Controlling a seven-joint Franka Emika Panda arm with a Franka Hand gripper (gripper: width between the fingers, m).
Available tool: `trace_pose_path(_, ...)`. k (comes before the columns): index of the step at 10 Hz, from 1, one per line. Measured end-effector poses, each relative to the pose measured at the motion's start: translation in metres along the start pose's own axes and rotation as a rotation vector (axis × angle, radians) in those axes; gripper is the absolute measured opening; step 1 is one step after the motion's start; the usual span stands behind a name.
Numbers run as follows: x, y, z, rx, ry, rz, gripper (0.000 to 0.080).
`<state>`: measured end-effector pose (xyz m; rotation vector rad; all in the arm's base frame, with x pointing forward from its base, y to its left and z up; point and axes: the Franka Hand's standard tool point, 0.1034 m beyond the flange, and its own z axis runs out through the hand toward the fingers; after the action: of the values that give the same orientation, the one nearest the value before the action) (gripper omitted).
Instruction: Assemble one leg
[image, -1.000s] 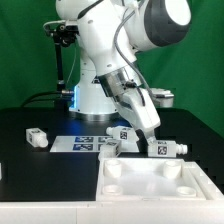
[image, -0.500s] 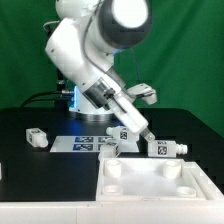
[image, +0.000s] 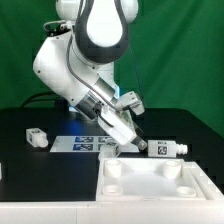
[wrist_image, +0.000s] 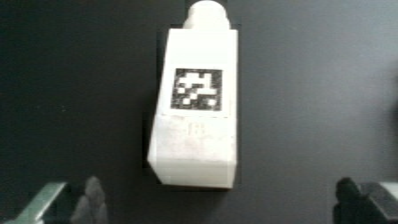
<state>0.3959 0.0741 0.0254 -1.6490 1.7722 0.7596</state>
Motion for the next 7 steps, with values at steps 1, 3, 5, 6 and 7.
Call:
trace_pose_path(1,0.005,0.011,0.004,0.014,-0.019,0.056,0.0649)
trace_pose_path(3,0.006,0.029,0.022,0.021,0.023,0.103,0.0649)
trace_pose_path(5,0.0,0.035,0.034,0.014,0.05,0.102,0.0649)
trace_pose_path(6,-0.003,0.033,0.038,0.009,0.063,0.102,0.0649)
trace_pose_path(7,-0.005,0.03,0.039,0.009,0.07,0.103,0.0649)
